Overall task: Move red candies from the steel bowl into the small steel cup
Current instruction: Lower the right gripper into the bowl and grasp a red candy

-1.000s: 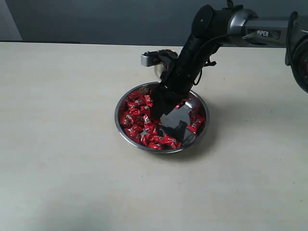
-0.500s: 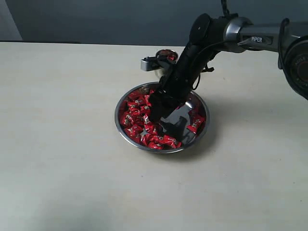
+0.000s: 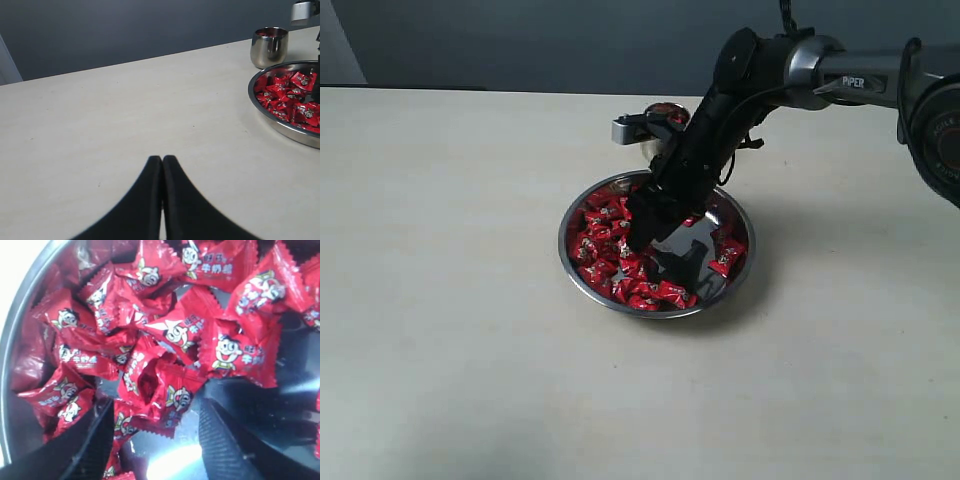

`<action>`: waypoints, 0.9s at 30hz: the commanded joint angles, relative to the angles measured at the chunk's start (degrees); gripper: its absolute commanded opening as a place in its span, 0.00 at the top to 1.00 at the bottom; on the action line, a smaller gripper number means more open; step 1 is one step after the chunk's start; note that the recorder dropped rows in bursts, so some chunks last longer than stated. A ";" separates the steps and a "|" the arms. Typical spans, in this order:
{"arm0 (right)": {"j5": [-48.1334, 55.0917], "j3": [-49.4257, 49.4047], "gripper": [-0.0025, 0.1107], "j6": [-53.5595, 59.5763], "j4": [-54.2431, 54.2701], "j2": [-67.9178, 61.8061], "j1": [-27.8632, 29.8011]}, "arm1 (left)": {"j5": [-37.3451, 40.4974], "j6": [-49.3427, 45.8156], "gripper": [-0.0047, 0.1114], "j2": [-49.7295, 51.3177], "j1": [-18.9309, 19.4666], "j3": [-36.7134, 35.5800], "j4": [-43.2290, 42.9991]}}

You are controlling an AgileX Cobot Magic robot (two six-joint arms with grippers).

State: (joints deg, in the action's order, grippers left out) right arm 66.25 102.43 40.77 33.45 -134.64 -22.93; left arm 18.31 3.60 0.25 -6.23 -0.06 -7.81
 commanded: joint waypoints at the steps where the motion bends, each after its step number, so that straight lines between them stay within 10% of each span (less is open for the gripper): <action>1: -1.07 -0.17 0.54 0.27 0.35 0.12 0.11 | -0.54 0.31 0.96 -0.25 -0.17 0.06 0.07; 27: -1.73 -0.17 0.54 0.27 0.35 0.12 0.11 | -0.54 0.31 0.96 -0.25 -0.17 0.06 0.07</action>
State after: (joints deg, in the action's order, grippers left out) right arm 64.80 102.43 40.77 33.45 -134.64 -22.93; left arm 18.31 3.60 0.25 -6.23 -0.06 -7.81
